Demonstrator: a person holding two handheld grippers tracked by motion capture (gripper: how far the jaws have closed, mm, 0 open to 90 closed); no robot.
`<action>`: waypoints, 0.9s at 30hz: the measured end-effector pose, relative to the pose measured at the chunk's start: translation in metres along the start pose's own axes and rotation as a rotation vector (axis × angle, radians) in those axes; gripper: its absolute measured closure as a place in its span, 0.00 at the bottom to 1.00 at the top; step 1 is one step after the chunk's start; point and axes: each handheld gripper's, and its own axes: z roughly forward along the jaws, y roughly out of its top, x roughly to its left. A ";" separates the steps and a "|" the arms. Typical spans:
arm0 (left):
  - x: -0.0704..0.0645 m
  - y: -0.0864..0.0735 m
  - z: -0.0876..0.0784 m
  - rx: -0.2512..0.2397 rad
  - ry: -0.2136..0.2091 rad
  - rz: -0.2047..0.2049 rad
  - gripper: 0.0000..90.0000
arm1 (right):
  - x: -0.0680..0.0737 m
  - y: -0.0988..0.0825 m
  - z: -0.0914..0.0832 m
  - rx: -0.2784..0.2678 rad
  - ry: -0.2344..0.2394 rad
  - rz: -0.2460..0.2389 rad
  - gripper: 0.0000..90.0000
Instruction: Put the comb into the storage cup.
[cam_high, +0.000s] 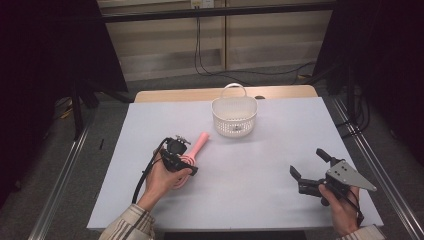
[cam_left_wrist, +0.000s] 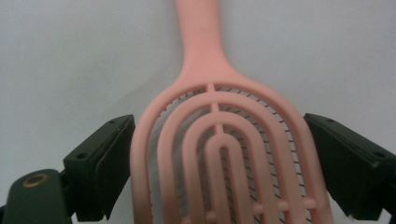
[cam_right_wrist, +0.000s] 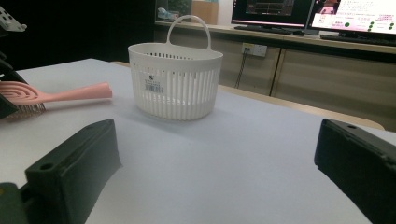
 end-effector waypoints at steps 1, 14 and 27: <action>0.000 0.000 0.000 0.014 -0.002 0.002 0.15 | 0.000 0.000 0.000 0.000 0.001 0.000 0.00; 0.000 -0.002 0.001 0.080 -0.005 -0.032 0.19 | 0.000 0.000 -0.001 -0.002 0.004 -0.002 0.00; 0.004 -0.003 0.002 0.083 -0.045 -0.055 0.19 | 0.000 0.000 -0.001 -0.001 0.000 -0.001 0.00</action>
